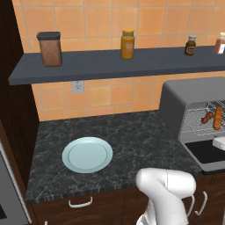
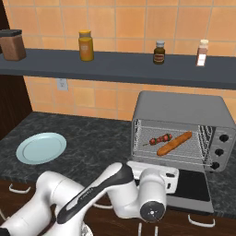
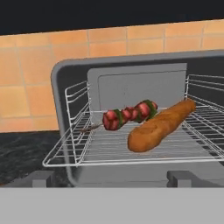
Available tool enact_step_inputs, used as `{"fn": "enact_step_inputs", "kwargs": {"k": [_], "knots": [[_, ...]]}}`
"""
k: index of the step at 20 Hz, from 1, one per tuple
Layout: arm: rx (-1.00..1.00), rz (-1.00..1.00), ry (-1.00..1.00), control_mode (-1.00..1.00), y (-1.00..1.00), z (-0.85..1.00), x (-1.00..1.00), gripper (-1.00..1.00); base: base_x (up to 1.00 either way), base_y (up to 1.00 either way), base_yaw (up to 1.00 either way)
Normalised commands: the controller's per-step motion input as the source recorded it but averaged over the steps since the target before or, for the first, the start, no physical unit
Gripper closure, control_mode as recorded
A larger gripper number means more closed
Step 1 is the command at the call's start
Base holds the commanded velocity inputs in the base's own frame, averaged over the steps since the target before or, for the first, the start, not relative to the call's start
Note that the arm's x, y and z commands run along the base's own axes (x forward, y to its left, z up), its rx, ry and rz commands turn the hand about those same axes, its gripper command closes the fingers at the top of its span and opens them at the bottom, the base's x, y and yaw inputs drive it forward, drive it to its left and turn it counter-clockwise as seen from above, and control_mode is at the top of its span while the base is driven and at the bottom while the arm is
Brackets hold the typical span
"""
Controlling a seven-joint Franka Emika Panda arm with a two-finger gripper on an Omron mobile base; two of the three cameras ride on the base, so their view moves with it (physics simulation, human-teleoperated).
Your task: Pick up the kebab skewer and baguette bread, and place them inside the toaster oven. Close the toaster oven door and start by setting the timer.
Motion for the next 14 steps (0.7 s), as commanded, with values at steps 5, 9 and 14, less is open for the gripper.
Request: {"fn": "enact_step_inputs", "kwargs": {"k": [5,9,14], "knots": [[-0.06,0.01,-0.05,-1.0,-0.41,-0.08,0.11,-1.0,0.0,0.0,0.0],[0.0,0.0,0.0,-1.0,-0.02,0.0,0.4,-1.0,0.0,0.0,0.0],[0.0,0.0,0.0,-1.0,-0.1,-0.02,0.17,-1.0,0.0,0.0,0.0]]}}
